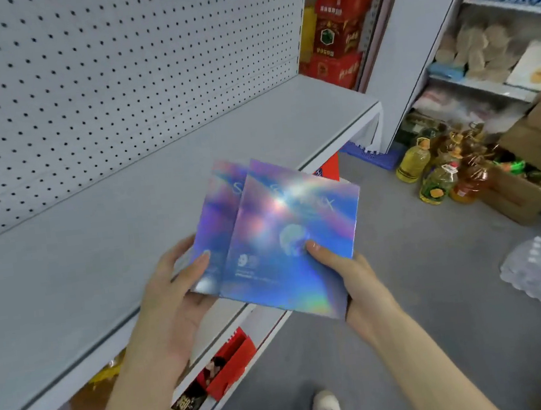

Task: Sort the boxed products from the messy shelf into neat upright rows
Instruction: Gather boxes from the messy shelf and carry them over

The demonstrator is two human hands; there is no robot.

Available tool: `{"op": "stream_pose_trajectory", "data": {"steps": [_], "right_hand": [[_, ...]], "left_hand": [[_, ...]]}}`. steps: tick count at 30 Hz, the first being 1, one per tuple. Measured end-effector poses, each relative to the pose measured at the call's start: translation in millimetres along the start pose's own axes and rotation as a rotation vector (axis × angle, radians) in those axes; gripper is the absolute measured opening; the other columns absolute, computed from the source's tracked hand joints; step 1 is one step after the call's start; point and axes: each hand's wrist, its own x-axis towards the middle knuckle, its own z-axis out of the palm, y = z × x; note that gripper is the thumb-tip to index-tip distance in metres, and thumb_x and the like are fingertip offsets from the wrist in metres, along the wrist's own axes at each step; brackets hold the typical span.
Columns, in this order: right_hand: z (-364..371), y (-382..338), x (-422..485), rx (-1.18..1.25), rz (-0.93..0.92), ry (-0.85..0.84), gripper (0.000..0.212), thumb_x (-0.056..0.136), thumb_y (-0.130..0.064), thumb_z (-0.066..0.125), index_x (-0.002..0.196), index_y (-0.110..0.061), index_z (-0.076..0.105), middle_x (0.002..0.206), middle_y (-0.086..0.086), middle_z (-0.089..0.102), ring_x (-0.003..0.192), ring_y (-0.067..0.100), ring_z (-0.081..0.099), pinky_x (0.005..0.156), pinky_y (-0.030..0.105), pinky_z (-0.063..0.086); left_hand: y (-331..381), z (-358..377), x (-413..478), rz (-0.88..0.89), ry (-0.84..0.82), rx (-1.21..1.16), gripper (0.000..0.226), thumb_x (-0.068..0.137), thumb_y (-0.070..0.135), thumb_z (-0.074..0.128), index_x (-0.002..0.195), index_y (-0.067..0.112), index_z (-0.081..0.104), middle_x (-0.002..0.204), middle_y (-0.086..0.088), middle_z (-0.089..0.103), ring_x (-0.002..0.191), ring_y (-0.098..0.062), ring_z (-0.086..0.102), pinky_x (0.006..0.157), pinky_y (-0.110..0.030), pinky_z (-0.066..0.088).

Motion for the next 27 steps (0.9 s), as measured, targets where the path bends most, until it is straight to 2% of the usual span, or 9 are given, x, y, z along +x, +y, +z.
{"op": "stream_pose_trajectory", "data": {"steps": [1, 4, 5, 8, 13, 17, 20, 24, 27], "right_hand": [[-12, -17, 16, -0.048, 0.005, 0.018, 0.054, 0.066, -0.020, 0.079, 0.117, -0.008, 0.066, 0.106, 0.008, 0.074, 0.096, 0.028, 0.072, 0.083, 0.045, 0.059], [-38, -62, 62, -0.110, 0.011, 0.033, 0.020, 0.076, -0.009, 0.078, 0.095, -0.007, 0.070, 0.081, 0.005, 0.077, 0.067, 0.017, 0.073, 0.054, 0.025, 0.057], [-42, -74, 77, -0.132, 0.014, 0.031, 0.017, 0.078, -0.008, 0.076, 0.094, -0.006, 0.071, 0.080, 0.005, 0.076, 0.065, 0.017, 0.073, 0.052, 0.024, 0.055], [-53, -102, 118, -0.204, 0.026, -0.008, 0.028, 0.077, -0.011, 0.077, 0.104, -0.004, 0.072, 0.095, 0.010, 0.076, 0.081, 0.025, 0.073, 0.070, 0.034, 0.060], [-80, -135, 187, -0.223, 0.035, -0.087, 0.034, 0.072, -0.016, 0.079, 0.104, -0.008, 0.072, 0.099, 0.010, 0.076, 0.089, 0.030, 0.073, 0.081, 0.043, 0.058], [-97, -161, 255, -0.252, 0.028, -0.083, 0.034, 0.073, -0.015, 0.079, 0.105, -0.011, 0.071, 0.097, 0.007, 0.076, 0.087, 0.028, 0.074, 0.078, 0.039, 0.059], [-98, -191, 315, -0.317, 0.004, -0.117, 0.033, 0.075, -0.015, 0.079, 0.107, -0.013, 0.069, 0.099, 0.005, 0.076, 0.089, 0.026, 0.073, 0.080, 0.039, 0.059], [-93, -227, 389, -0.391, -0.048, -0.152, 0.031, 0.077, -0.018, 0.079, 0.105, -0.016, 0.069, 0.097, 0.000, 0.077, 0.089, 0.021, 0.073, 0.078, 0.035, 0.059], [-92, -243, 439, -0.362, -0.015, -0.160, 0.028, 0.075, -0.018, 0.080, 0.101, -0.017, 0.070, 0.092, -0.001, 0.077, 0.083, 0.017, 0.074, 0.064, 0.026, 0.059]], "left_hand": [[-6, 17, 13, -0.015, 0.010, 0.058, 0.048, 0.070, 0.019, 0.071, 0.117, 0.019, 0.062, 0.105, -0.005, 0.074, 0.085, -0.017, 0.072, 0.061, -0.027, 0.058], [-21, 63, 45, -0.040, 0.028, 0.290, 0.045, 0.071, 0.014, 0.074, 0.113, 0.022, 0.062, 0.094, 0.002, 0.076, 0.078, -0.011, 0.072, 0.061, -0.025, 0.057], [-24, 75, 55, -0.028, 0.058, 0.400, 0.041, 0.073, 0.011, 0.077, 0.109, 0.023, 0.062, 0.090, 0.005, 0.076, 0.076, -0.009, 0.071, 0.064, -0.025, 0.058], [-32, 102, 87, 0.007, 0.148, 0.531, 0.033, 0.073, 0.016, 0.081, 0.099, 0.023, 0.061, 0.085, 0.008, 0.074, 0.073, -0.006, 0.070, 0.061, -0.019, 0.054], [-44, 147, 152, -0.035, 0.149, 0.418, 0.033, 0.076, 0.022, 0.076, 0.105, 0.008, 0.069, 0.099, -0.006, 0.076, 0.089, -0.018, 0.072, 0.065, -0.024, 0.055], [-54, 183, 214, -0.071, 0.172, 0.318, 0.051, 0.058, 0.019, 0.084, 0.104, 0.004, 0.069, 0.099, -0.012, 0.075, 0.093, -0.030, 0.071, 0.080, -0.039, 0.058], [-57, 209, 267, -0.047, 0.217, 0.219, 0.059, 0.050, 0.015, 0.087, 0.105, 0.005, 0.068, 0.098, -0.012, 0.075, 0.090, -0.031, 0.072, 0.078, -0.039, 0.059], [-54, 235, 333, -0.040, 0.276, 0.138, 0.048, 0.060, 0.021, 0.084, 0.105, 0.010, 0.069, 0.100, -0.011, 0.075, 0.094, -0.032, 0.071, 0.085, -0.047, 0.056], [-53, 250, 383, -0.035, 0.446, 0.144, 0.032, 0.076, 0.035, 0.077, 0.097, 0.011, 0.071, 0.092, -0.005, 0.075, 0.084, -0.025, 0.071, 0.078, -0.036, 0.054]]}}
